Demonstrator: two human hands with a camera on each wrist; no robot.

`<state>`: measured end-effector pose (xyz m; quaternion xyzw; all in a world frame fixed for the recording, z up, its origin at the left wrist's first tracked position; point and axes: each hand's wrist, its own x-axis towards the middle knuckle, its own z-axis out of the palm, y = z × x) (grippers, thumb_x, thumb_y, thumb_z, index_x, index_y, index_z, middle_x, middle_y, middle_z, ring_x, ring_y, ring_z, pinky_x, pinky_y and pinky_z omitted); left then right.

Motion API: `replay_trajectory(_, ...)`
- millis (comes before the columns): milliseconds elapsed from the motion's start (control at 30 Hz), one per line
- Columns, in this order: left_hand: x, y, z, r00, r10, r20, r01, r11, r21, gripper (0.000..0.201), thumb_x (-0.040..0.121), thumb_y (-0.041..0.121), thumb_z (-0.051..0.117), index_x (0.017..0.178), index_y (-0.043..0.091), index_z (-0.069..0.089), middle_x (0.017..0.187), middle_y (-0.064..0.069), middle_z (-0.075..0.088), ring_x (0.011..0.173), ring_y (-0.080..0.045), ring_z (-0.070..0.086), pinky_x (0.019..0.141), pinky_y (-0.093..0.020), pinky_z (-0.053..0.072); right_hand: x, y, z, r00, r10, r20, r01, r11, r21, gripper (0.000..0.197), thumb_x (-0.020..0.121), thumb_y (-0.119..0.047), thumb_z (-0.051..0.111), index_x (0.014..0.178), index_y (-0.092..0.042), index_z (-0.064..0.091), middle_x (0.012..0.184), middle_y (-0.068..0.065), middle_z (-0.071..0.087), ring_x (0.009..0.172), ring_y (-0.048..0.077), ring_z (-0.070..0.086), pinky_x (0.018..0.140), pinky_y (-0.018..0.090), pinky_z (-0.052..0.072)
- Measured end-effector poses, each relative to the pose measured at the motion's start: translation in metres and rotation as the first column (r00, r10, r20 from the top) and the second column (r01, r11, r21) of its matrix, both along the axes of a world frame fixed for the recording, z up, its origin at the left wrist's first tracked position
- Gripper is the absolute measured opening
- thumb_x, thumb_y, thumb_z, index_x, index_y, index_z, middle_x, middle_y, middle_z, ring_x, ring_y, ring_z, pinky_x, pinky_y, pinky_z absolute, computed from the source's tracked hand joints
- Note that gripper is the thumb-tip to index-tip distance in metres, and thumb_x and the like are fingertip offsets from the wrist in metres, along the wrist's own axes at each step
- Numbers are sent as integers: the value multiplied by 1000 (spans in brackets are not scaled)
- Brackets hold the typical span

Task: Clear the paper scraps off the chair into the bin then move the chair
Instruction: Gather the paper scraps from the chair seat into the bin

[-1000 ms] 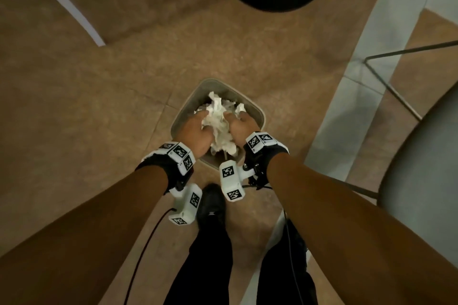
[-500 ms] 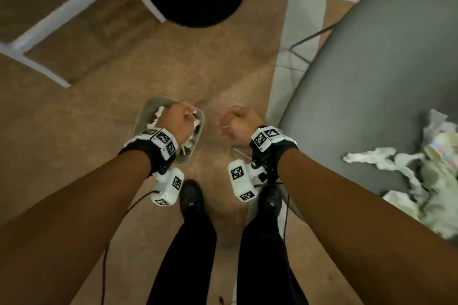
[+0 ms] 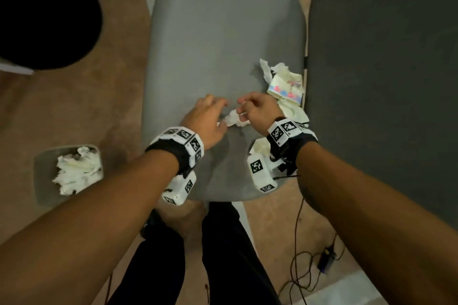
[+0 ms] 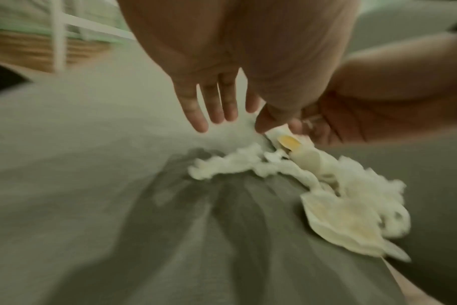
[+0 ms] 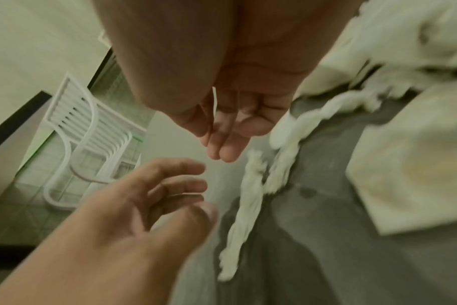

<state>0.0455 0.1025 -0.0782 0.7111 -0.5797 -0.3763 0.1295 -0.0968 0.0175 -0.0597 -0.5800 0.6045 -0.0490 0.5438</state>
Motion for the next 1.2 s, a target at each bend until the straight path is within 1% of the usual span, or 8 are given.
replay_trajectory(167, -79, -34, -21, 904, -330, 271, 353, 935, -41, 59, 81, 19, 67, 135, 22, 45, 139, -9, 41, 127, -32, 39, 94, -49, 45, -60, -49, 6, 988, -22, -151, 5, 993, -114, 20, 85, -27, 54, 89, -35, 71, 94, -8, 71, 91, 20, 71, 90, 35, 55)
replay_trajectory(267, -92, -52, -33, 811, -433, 394, 473, 881, -6, 57, 84, 28, 67, 137, 28, 47, 146, -7, 37, 131, -32, 38, 91, -48, 44, -82, -75, 9, 956, -24, -291, -41, 976, -214, 25, 91, -17, 56, 112, -20, 69, 121, 2, 61, 106, 20, 62, 91, 20, 41)
replay_trajectory(433, -93, -80, -40, 701, -566, 434, 585, 804, 105, 59, 82, 49, 62, 137, 33, 47, 151, -5, 32, 131, -32, 37, 95, -49, 37, -92, -104, -11, 916, -17, -402, -78, 972, -220, 47, 85, -14, 65, 129, -11, 52, 143, 11, 38, 123, 29, 51, 100, 24, 37)
replay_trajectory(567, -86, -95, -38, 719, -540, 437, 548, 828, 121, 39, 95, 16, 46, 134, 17, 49, 145, -8, 36, 129, -30, 38, 103, -42, 34, -86, -117, -24, 903, 70, -425, -137, 982, -128, 81, 80, -24, 75, 148, -11, 32, 151, 13, 35, 131, 29, 48, 101, 27, 40)
replay_trajectory(700, -65, -96, -34, 670, -536, 514, 537, 827, 163, 32, 99, 9, 35, 127, 11, 49, 130, -9, 45, 122, -29, 42, 100, -38, 31, -74, -124, -38, 881, 137, -454, -178, 983, -49, 96, 69, -40, 83, 146, -15, 32, 145, 9, 44, 128, 31, 52, 101, 34, 45)
replay_trajectory(867, -32, -84, -30, 747, -425, 512, 441, 892, 99, 25, 89, 0, 44, 110, 13, 50, 113, -9, 57, 108, -29, 51, 96, -39, 31, -43, -116, -50, 894, 228, -386, -229, 973, 44, 80, 68, -35, 85, 133, -16, 42, 118, 3, 64, 107, 26, 64, 84, 29, 50)
replay_trajectory(1033, -6, -69, -29, 847, -307, 434, 315, 947, 54, 30, 88, 14, 51, 118, 13, 53, 112, -7, 57, 105, -30, 53, 93, -42, 36, -21, -115, -42, 928, 227, -296, -219, 974, 59, 49, 73, -30, 84, 117, -16, 67, 107, 3, 71, 99, 24, 68, 85, 29, 53)
replay_trajectory(1200, 17, -47, -29, 975, -70, 211, 75, 997, -17, 23, 93, 14, 44, 109, 9, 60, 101, -9, 50, 88, -33, 57, 80, -46, 49, -4, -116, -29, 973, 148, -180, -139, 989, 58, 46, 75, -30, 83, 115, -13, 68, 104, 3, 70, 95, 23, 66, 80, 26, 46)
